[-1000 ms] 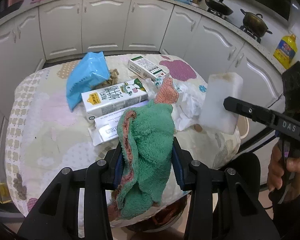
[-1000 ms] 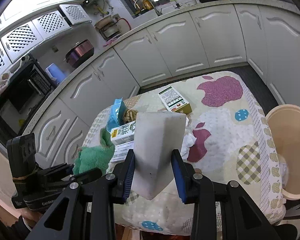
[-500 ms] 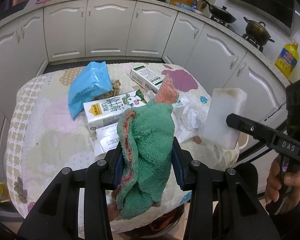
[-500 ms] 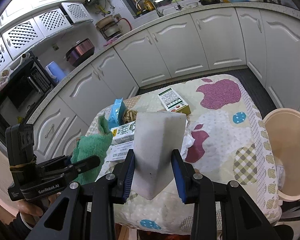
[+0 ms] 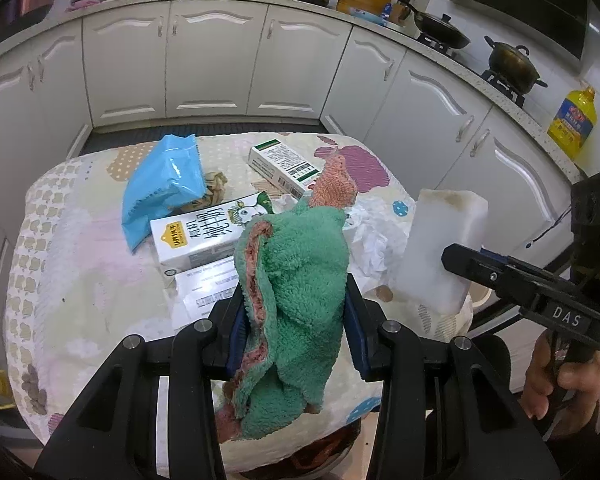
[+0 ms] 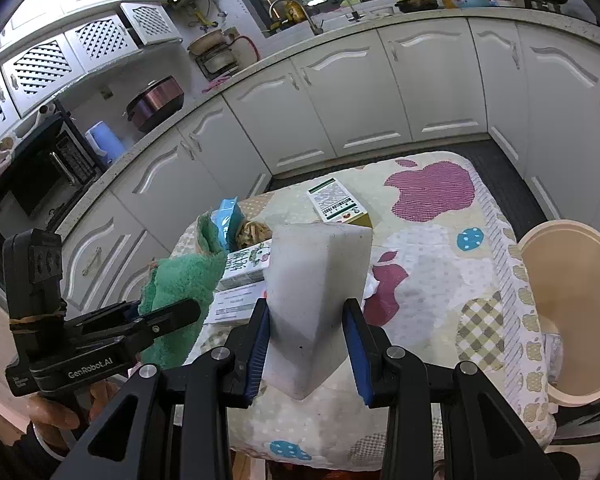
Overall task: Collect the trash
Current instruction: 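Carry the green towel with left tool while right tool carries the white block to the bin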
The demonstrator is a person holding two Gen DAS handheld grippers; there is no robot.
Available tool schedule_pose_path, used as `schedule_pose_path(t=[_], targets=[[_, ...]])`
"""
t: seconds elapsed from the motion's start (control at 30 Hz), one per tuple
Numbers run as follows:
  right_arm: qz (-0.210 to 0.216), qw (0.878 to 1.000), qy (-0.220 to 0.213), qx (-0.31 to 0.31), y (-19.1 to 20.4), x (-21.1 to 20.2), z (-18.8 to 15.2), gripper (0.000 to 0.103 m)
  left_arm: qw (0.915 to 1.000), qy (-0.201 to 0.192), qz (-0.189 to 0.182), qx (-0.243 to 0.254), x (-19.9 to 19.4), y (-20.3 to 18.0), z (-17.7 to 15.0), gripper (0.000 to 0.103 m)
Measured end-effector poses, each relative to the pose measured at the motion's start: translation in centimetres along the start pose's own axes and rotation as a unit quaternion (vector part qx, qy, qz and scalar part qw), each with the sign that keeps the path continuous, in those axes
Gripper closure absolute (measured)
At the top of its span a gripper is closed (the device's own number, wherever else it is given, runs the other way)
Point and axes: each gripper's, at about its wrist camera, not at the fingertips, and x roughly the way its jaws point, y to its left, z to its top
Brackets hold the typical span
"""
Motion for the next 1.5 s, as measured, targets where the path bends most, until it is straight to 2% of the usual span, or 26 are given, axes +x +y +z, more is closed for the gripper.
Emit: schedule_pose_path(t=[0.3, 0.7, 1.1, 1.33, 1.5], targets=[[-0.019, 1.0, -0.007, 0.004, -1.2, -0.7, 0.2, 0.068, 0.9998, 0.002, -0.018, 0.008, 0.6, -1.9, 1.0, 0.063], [-0.05, 0.998, -0.025, 0.039, -5.7, -3.0, 0.2, 0.068, 0.9982, 0.013, -0.048, 0.034, 2.4, -6.3, 2.7, 0.063], [-0.114, 0.986, -0.046, 0.108, -13.8, -6.9, -0.3, 0.068, 0.9918, 0.039, -0.1, 0.07, 6.4, -13.7, 5.0, 0.063], [-0.153, 0.974, -0.044, 0.162, -19.8, -8.3, -1.2, 0.068, 0.9839, 0.076, -0.144, 0.075, 10.7, -18.7, 6.4, 0.063], [-0.175, 0.968, -0.031, 0.179, -22.7, -8.1, -1.8, 0.068, 0.9787, 0.095, -0.168, 0.07, 13.9, -22.0, 7.2, 0.063]])
